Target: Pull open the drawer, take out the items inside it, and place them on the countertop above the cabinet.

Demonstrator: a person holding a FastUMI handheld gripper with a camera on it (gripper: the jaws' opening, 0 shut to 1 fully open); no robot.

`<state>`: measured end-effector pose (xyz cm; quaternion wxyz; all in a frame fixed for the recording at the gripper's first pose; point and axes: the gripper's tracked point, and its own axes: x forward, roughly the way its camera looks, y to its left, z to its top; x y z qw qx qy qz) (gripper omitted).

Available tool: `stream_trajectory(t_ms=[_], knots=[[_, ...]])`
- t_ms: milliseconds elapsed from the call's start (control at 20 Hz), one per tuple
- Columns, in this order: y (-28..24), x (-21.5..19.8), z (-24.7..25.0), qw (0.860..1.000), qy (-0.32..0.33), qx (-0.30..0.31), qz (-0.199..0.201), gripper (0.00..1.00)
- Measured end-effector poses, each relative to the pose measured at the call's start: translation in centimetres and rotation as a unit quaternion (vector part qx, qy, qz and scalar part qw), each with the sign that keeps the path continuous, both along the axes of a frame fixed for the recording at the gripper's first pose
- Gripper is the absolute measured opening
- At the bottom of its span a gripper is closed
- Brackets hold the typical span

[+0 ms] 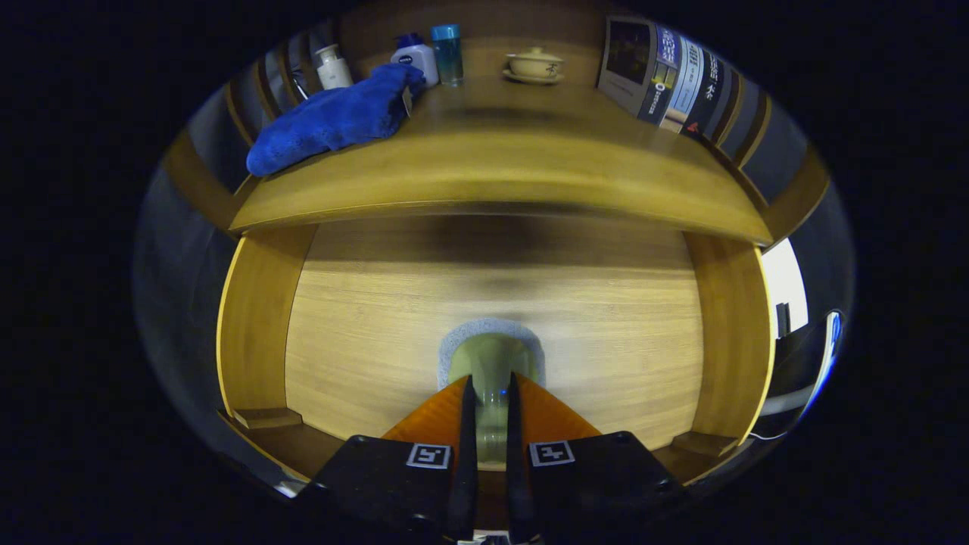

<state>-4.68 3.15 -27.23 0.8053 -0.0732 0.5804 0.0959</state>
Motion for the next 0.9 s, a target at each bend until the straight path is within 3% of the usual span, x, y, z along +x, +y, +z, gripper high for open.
stream_trajectory(t_ms=[450, 900], knots=[[0.0, -0.5, 8.0, 0.998, -0.064, 0.021, -0.005, 0.24], [2.1, 2.2, 13.9, 0.992, -0.120, 0.023, 0.015, 0.24]])
